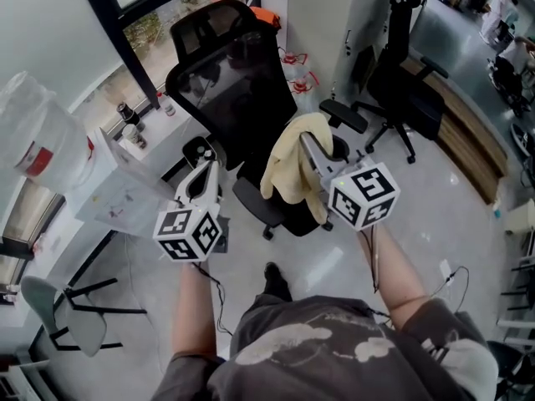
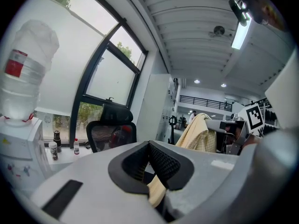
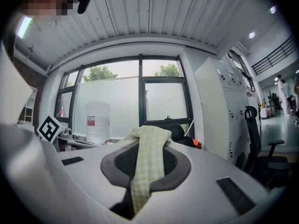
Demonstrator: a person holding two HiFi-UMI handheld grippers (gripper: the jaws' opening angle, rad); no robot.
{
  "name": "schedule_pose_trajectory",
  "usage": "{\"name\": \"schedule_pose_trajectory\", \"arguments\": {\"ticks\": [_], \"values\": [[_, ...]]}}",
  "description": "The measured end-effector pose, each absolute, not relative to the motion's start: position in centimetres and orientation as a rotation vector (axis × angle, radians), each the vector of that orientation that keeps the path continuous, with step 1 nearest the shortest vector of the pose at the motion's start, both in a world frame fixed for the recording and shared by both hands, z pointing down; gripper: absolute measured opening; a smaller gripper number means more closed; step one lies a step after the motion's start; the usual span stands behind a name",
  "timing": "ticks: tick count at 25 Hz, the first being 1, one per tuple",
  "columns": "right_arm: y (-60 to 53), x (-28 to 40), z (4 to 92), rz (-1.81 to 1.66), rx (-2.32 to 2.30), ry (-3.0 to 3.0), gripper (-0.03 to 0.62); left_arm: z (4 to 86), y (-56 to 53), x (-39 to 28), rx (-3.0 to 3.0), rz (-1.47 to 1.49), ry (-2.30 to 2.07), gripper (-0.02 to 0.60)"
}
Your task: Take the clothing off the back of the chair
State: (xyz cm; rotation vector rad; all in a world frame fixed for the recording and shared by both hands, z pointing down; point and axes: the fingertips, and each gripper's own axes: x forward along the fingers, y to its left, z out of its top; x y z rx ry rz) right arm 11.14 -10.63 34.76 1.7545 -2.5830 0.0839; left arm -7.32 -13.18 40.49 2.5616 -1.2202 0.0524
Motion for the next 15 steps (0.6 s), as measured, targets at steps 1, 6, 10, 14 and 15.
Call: {"name": "schedule_pose_trajectory", "arguments": {"ticks": [1,6,10,14,15], "values": [[-9.9,11.3,35.0,0.090,1.752,-2.580,0.029,40.4,-12.4,-7.1,2.565,0.057,-1.219,0.000],[-6.5,11.4,35.2,0.109,1.749,-2.572,0.029,40.2,-9.0,-6.3,2.569,0.073,-1.208,-0.001],[-3.8,11.7,35.4,0.118,1.745,-2.574,0.029,40.3,-6.6,-5.9,2.565,0.075,-1.207,0.000],[-1.4,12.2,35.2,0.123,1.747,-2.578,0.029,39.8,-4.1,-5.5,2.566,0.067,-1.209,0.000],[-0.8,12.3,35.2,0.123,1.745,-2.578,0.029,39.7,-3.5,-5.5,2.566,0.066,-1.209,-0.001]]}}
